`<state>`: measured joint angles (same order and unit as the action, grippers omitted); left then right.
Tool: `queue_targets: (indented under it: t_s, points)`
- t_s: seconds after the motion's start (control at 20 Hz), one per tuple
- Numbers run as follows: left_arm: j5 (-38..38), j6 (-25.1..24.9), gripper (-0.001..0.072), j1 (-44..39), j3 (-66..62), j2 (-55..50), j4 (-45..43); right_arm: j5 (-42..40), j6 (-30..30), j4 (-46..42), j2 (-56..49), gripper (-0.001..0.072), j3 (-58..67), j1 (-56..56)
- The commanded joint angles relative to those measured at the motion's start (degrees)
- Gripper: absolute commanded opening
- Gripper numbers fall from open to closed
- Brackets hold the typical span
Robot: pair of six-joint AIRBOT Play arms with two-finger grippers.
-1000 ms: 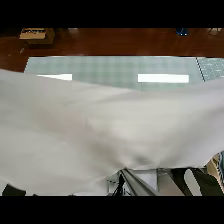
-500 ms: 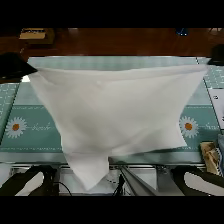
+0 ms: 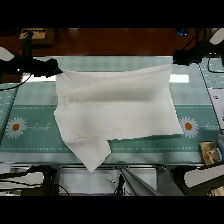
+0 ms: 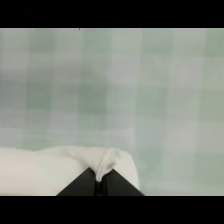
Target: Fold the shirts.
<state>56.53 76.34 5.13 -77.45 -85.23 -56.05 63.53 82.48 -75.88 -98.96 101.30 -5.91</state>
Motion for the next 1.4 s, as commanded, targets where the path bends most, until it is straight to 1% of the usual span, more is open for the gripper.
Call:
queue_targets:
  t_s: [0.0,0.05,0.1,0.15,0.2,0.3,0.4,0.45,0.55,0.6,0.65,0.75,0.85,1.0,1.2,1.25,1.3,1.35]
  points:
    - [-5.64,-4.61,0.0019,-1.2,0.11,-4.98,0.98,-6.88,-0.02,2.78,-4.2,0.0033,0.0,0.02]
    - [-5.51,-9.01,0.0019,-1.84,0.11,-5.77,1.01,-6.86,-0.04,3.34,-4.9,0.0033,0.0,0.02]
    - [-5.51,-11.8,0.0019,-2.38,0.11,-6.32,0.81,-6.75,-0.02,3.56,-5.38,0.0033,0.0,0.02]
    - [-5.55,-13.14,0.0019,-2.73,0.11,-6.71,0.76,-6.58,-0.02,3.54,-5.7,0.0033,0.0,0.02]
    - [-5.51,-13.29,0.0019,-2.91,0.11,-6.91,0.74,-5.9,0.0,3.54,-5.81,0.0033,0.0,0.0]
    - [-3.02,-13.29,0.0019,-2.62,0.07,-6.45,0.2,-0.83,-0.11,3.45,-5.51,0.0033,0.02,-0.44]
    - [4.81,-13.03,0.0019,-2.34,-0.92,-5.4,-2.86,5.97,-0.68,2.84,-4.0,0.0033,0.0,-1.27]
    - [9.7,-12.17,0.0018,-2.23,-1.53,-5.07,-5.27,8.63,-0.66,2.6,-3.19,0.0033,0.0,-1.64]
    - [18.88,-8.22,0.0018,-2.03,-2.08,-4.85,-9.46,13.99,-0.63,1.88,-1.97,0.0033,0.0,-2.23]
    - [21.94,-6.62,0.0018,-2.05,-2.01,-4.96,-11.02,16.72,-0.57,1.79,-1.77,0.0033,0.0,-2.25]
    - [23.06,-5.2,0.0018,-2.08,-1.64,-5.03,-11.54,18.93,-0.02,1.36,-1.81,0.0033,0.0,-2.25]
    - [22.93,-2.47,0.0018,-2.12,-0.68,-5.2,-11.5,21.53,0.98,0.55,-1.84,0.0033,0.0,-2.08]
    - [22.08,-2.01,0.0019,-2.23,-0.35,-5.79,-11.5,21.55,1.79,0.85,-1.84,0.0034,0.0,-2.01]
    - [20.68,0.5,0.0019,-2.16,-0.35,-6.32,-11.52,21.64,2.25,-0.13,-1.9,0.0034,0.0,-2.03]
    - [21.18,2.03,0.0021,-2.54,-0.35,-6.32,-11.45,21.35,2.38,-0.57,-1.95,0.0034,-2.29,-2.01]
    - [21.64,1.97,0.0041,-2.69,-0.37,-6.29,-11.19,20.81,2.34,-0.55,-1.95,0.0047,-3.43,-2.01]
    - [22.38,1.97,0.014,-2.71,-0.39,-6.27,-10.91,20.2,1.75,-0.59,-1.95,0.0142,-4.24,-2.03]
    - [23.76,1.97,0.0295,-2.6,-0.48,-6.16,-10.88,19.96,0.66,-0.76,-1.95,0.0244,-4.28,-2.05]
